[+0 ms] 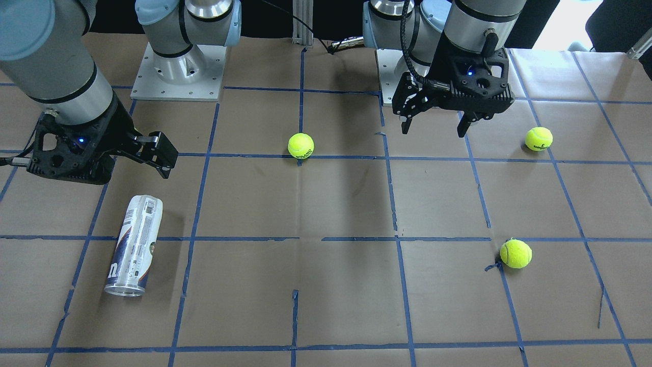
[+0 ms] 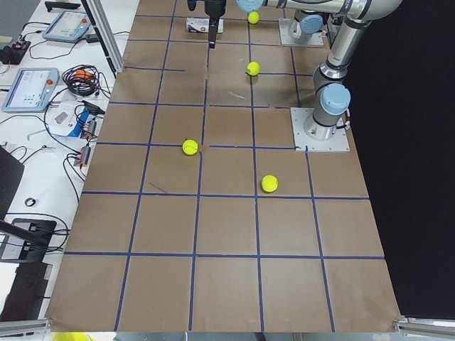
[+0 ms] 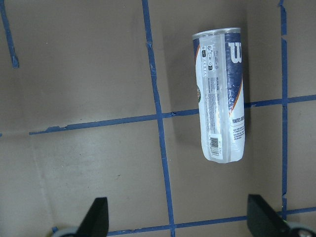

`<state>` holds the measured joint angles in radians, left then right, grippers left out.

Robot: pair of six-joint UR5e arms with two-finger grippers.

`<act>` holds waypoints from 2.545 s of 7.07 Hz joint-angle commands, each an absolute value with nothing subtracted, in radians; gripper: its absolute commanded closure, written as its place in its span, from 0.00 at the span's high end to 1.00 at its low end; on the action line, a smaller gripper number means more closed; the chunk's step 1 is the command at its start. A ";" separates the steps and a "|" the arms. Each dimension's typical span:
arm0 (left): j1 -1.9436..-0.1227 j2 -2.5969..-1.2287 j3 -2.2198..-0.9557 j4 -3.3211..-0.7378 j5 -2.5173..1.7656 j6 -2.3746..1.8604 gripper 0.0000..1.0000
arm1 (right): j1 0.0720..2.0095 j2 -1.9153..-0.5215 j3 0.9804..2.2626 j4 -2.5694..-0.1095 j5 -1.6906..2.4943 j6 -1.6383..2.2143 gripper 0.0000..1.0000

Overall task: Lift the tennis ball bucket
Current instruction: 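Move the right gripper down over the lying Wilson tennis ball can, then close the right gripper on the can's open end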

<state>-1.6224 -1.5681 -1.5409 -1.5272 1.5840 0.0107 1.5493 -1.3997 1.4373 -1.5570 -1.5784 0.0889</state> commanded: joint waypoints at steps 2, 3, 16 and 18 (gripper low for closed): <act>-1.621 -1.565 -1.545 -1.528 1.583 0.014 1.00 | 1.549 -1.399 1.437 -1.557 -1.580 0.087 1.00; -1.621 -1.565 -1.545 -1.528 1.585 0.014 1.00 | 1.549 -1.397 1.440 -1.557 -1.578 0.075 1.00; -1.615 -1.574 -1.539 -1.525 1.582 0.017 1.00 | 1.341 -1.154 1.674 -1.960 -1.536 -0.232 1.00; -1.615 -1.574 -1.537 -1.525 1.582 0.018 1.00 | 1.350 -1.112 1.671 -2.005 -1.493 -0.216 1.00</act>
<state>-1.6153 -1.5739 -1.5378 -1.5249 1.5816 0.0179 1.3431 -1.1358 1.6717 -1.9698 -1.5111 -0.2262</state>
